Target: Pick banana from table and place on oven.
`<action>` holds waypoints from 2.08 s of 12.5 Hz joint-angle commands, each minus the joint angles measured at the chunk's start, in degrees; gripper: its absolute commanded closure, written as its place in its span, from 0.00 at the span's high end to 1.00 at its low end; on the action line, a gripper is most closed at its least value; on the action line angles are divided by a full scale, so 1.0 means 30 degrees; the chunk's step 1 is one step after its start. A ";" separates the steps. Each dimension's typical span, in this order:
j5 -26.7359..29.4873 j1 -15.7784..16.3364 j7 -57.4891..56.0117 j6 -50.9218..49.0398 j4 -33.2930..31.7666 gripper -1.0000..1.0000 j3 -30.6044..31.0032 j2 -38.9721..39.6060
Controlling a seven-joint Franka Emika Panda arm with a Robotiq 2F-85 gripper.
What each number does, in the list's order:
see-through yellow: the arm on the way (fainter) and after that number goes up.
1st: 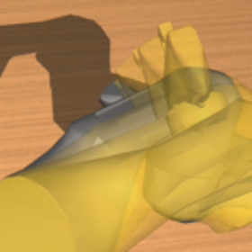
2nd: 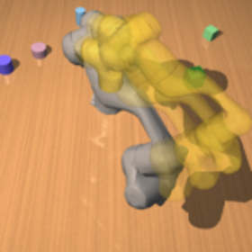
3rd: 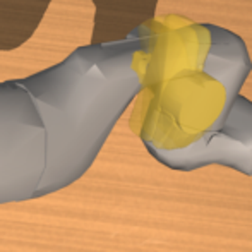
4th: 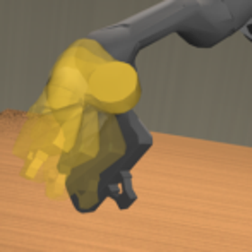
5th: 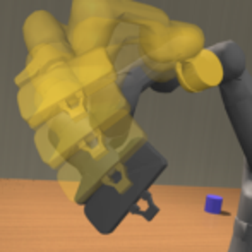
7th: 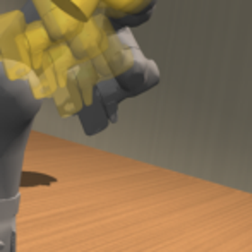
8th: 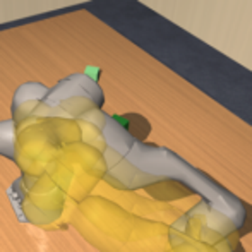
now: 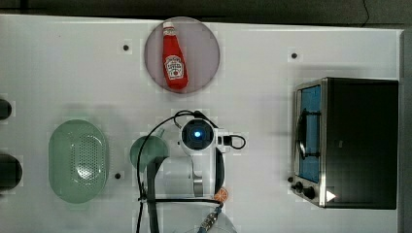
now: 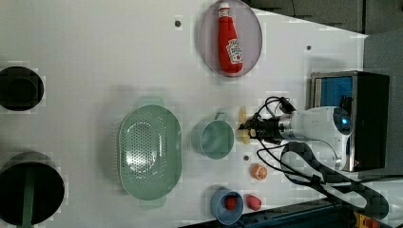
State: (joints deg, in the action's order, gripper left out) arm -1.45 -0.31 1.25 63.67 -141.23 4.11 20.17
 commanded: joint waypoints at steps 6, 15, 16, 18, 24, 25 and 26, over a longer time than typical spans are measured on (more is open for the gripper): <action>0.0343 -0.0030 -0.0339 -0.1311 0.0515 0.25 -0.0030 -0.4060; 0.0350 -0.0127 -0.0340 -1.5015 0.5304 0.25 -0.1123 -1.3910; 0.0348 -0.0128 -0.0340 -1.6488 0.5981 0.25 -0.1237 -1.4293; 0.0327 -0.0240 -0.0340 -1.7993 0.6831 0.25 -0.1759 -1.4421; -0.0030 -0.0878 -0.5951 -1.7300 0.7213 0.25 -0.7055 -1.2704; -0.0108 -0.0901 -0.7440 -1.6699 0.7313 0.25 -0.8199 -1.2062; -0.0114 -0.0901 -0.9299 -1.5784 0.7424 0.25 -0.9273 -1.1338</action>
State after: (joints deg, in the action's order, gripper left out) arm -0.43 -0.12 -17.50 17.36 -118.84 -21.44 -13.76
